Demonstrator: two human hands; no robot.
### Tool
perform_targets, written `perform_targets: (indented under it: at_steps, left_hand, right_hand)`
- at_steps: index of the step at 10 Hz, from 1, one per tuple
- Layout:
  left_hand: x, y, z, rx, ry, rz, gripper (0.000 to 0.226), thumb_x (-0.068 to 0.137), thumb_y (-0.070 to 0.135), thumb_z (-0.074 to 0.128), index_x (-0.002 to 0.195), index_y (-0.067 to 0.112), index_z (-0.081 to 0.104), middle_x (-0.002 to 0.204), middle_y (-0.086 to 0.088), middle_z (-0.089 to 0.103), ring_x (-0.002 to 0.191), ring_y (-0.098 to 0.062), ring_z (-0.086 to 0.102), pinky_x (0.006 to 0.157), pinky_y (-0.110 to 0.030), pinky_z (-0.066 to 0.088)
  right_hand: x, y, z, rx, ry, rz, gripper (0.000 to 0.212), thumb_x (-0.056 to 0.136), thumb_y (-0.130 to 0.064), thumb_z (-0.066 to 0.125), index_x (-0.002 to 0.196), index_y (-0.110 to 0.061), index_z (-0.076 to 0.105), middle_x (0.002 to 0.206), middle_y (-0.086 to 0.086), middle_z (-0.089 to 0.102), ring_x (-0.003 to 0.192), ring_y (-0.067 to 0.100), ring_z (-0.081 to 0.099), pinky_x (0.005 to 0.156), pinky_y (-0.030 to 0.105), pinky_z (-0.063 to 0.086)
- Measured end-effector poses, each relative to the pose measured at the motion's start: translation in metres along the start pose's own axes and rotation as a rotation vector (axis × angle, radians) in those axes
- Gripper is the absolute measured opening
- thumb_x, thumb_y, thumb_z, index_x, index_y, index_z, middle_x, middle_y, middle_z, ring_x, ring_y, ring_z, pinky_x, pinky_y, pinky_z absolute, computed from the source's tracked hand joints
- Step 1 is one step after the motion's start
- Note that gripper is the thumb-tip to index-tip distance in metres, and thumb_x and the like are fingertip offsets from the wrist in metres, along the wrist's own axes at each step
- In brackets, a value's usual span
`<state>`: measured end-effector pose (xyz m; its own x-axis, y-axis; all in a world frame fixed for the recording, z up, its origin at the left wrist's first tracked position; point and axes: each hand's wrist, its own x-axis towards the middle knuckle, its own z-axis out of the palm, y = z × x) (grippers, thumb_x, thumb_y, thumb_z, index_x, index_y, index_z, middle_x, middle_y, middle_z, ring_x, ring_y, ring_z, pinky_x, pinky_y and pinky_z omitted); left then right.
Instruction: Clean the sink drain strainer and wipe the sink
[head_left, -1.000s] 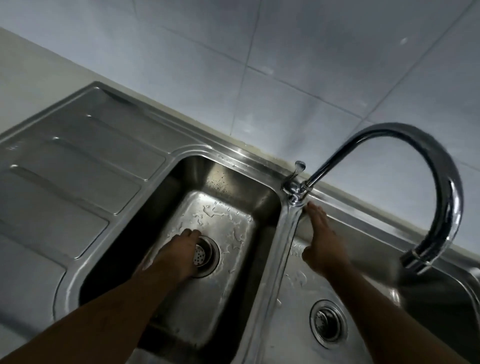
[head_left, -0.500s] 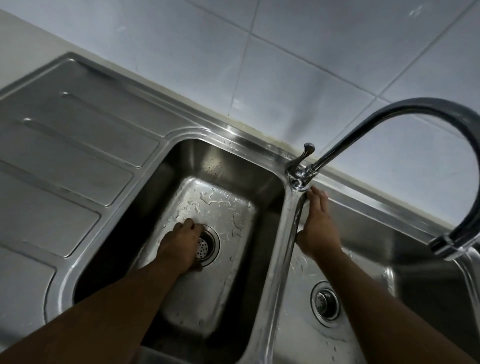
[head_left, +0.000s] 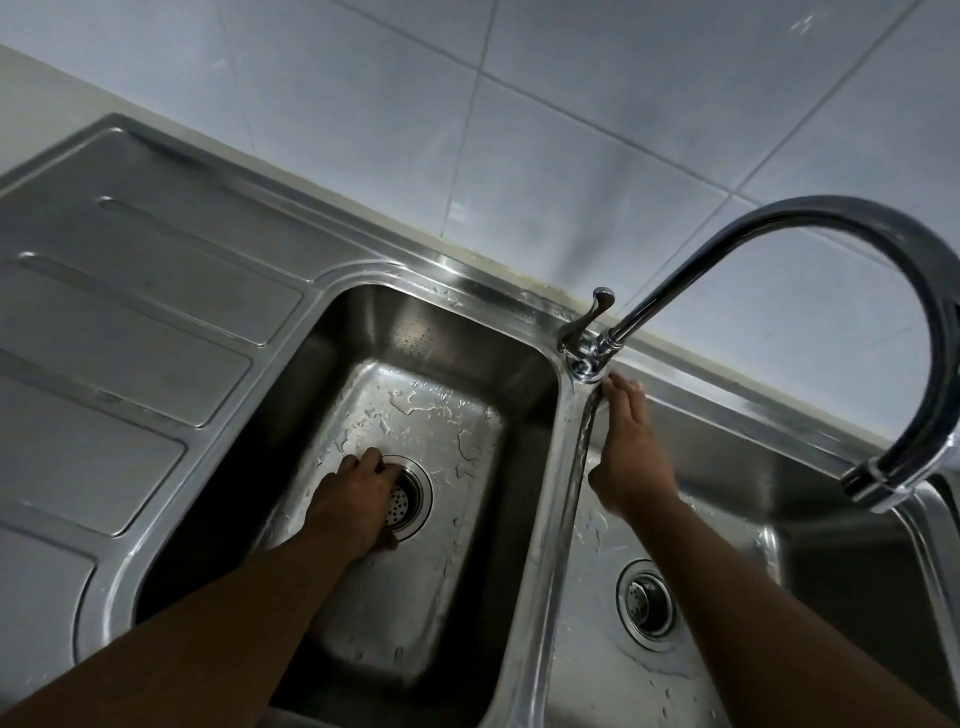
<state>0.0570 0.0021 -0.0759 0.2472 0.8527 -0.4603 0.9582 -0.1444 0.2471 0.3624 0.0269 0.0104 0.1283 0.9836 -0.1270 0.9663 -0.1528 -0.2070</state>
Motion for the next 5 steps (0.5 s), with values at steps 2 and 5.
perform_targets:
  at_steps: [2,5]
  left_hand:
    - [-0.005,-0.002,0.005,0.010,-0.006,0.016,0.094,0.074,0.053,0.079,0.151,0.028,0.031,0.148,0.001,0.031,0.131,-0.024,0.038,0.103,-0.039,0.044]
    - [-0.029,0.004,-0.021,-0.101,-0.098,0.013,0.085,0.081,0.045,0.071,0.154,0.029,0.030,0.158,0.003,0.030,0.133,-0.026,0.045,0.110,-0.039,0.041]
  right_hand:
    - [0.000,0.005,-0.006,-0.011,-0.027,-0.052,0.114,0.070,0.013,0.065,0.159,-0.026,0.005,0.161,-0.024,-0.016,0.154,0.024,0.010,0.083,0.025,0.056]
    - [-0.007,0.006,-0.042,-0.089,-0.202,-0.119,0.110,0.077,0.008,0.065,0.159,-0.028,0.002,0.165,-0.013,-0.013,0.153,0.020,0.005,0.117,0.039,0.034]
